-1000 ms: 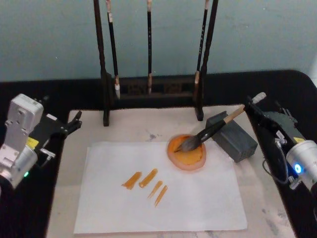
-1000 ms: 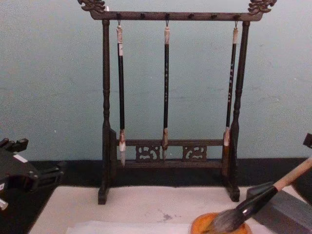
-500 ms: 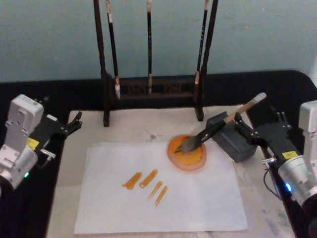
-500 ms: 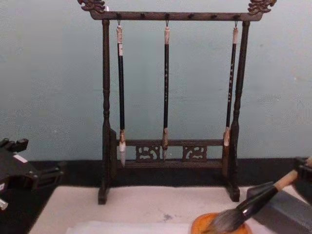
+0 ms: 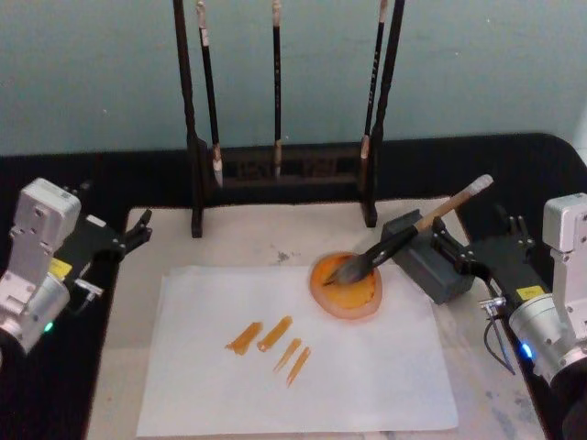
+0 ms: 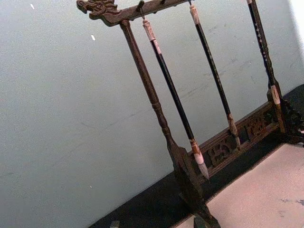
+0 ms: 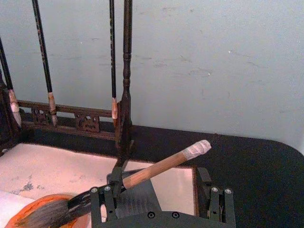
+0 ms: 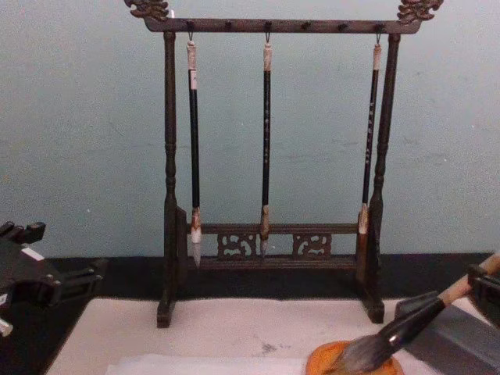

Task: Pick up the brush from the inkstone, write on the paper, then place the brush back to its original position.

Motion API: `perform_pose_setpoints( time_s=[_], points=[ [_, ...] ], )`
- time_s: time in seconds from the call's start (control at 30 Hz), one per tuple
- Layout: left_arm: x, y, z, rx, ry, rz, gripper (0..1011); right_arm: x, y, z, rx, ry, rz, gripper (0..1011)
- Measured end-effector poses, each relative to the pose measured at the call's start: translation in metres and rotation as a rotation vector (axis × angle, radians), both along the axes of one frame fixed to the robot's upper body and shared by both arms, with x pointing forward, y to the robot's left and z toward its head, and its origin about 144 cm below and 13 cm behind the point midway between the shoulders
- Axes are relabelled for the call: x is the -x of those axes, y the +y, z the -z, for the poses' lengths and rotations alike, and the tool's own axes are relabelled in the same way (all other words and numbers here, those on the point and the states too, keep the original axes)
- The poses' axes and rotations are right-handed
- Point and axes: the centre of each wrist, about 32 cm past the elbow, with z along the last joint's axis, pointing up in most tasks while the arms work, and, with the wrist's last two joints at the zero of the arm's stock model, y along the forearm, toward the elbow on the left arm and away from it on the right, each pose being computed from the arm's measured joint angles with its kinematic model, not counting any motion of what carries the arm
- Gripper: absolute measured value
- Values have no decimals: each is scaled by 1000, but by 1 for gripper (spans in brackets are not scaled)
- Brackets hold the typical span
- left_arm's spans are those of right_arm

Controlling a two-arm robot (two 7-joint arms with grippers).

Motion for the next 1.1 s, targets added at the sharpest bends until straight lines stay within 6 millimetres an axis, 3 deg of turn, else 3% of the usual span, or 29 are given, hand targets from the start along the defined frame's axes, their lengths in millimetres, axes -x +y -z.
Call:
perform_pose_setpoints(
  time_s=[1.1],
  points=[
    [0,0,0,0,0,0,1010,-3,-1,0,-21,5,5,1000]
  ],
)
